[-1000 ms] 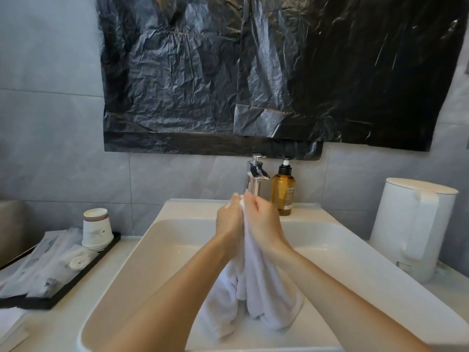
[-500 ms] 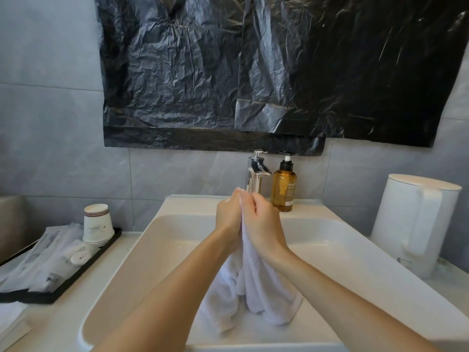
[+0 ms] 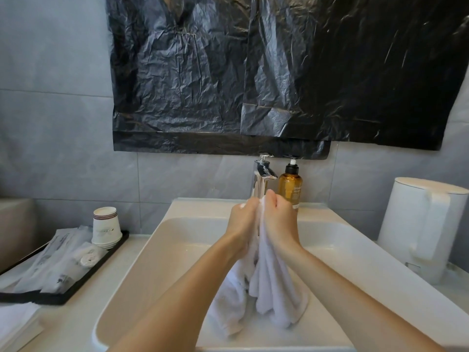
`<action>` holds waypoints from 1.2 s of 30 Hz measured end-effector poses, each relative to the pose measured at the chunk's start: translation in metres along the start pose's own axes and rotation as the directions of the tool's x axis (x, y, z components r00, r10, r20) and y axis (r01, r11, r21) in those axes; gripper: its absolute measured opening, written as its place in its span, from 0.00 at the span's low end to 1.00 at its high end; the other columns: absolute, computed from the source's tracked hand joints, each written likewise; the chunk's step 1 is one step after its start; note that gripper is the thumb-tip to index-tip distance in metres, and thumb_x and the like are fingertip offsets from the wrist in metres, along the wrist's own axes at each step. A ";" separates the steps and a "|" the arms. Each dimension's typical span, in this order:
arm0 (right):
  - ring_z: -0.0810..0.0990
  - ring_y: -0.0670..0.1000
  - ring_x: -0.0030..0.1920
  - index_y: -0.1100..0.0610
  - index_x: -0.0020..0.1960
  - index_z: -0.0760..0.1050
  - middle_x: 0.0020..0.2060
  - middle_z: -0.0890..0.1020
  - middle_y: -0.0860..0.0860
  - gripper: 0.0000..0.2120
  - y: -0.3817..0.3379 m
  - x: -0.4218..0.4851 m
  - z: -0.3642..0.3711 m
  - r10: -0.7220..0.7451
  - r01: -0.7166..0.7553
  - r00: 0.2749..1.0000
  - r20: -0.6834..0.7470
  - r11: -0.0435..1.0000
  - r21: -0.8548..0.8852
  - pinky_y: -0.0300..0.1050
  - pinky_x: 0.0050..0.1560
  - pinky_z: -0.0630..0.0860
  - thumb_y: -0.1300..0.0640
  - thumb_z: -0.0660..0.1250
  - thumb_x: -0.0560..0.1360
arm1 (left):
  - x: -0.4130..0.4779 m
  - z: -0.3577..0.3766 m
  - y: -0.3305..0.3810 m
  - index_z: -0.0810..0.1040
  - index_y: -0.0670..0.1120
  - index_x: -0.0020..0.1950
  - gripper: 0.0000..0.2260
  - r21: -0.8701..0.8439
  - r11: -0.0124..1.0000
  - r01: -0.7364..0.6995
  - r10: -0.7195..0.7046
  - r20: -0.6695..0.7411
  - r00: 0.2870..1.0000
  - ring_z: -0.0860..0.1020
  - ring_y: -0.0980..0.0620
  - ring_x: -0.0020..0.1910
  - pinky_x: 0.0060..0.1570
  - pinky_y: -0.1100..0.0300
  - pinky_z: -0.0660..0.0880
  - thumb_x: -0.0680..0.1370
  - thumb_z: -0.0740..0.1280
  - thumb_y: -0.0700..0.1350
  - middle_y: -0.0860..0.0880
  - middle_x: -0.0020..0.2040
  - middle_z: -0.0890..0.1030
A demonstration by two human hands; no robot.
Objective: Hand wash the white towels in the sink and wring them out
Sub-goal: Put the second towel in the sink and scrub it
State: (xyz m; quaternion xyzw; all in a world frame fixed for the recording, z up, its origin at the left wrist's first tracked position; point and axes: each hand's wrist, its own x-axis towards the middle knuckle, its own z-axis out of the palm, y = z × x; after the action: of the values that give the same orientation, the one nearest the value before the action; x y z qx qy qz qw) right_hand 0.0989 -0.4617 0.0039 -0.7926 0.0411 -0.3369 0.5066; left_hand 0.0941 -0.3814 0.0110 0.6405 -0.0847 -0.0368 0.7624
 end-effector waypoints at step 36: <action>0.65 0.46 0.29 0.54 0.30 0.61 0.21 0.65 0.44 0.21 0.000 -0.009 -0.002 -0.019 0.007 0.998 0.065 0.984 0.179 0.41 0.34 0.62 0.55 0.57 0.81 | 0.013 -0.001 -0.010 0.72 0.48 0.31 0.14 0.127 0.970 -0.206 0.214 -0.055 0.975 0.70 0.51 0.35 0.37 0.56 0.67 0.77 0.61 0.42 0.50 0.31 0.73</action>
State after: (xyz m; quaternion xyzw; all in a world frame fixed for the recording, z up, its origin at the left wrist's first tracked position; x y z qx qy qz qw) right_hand 0.0910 -0.4592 0.0000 -0.7548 -0.0115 -0.3161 0.5746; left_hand 0.1076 -0.3838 0.0023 0.6738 -0.1277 0.0712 0.7243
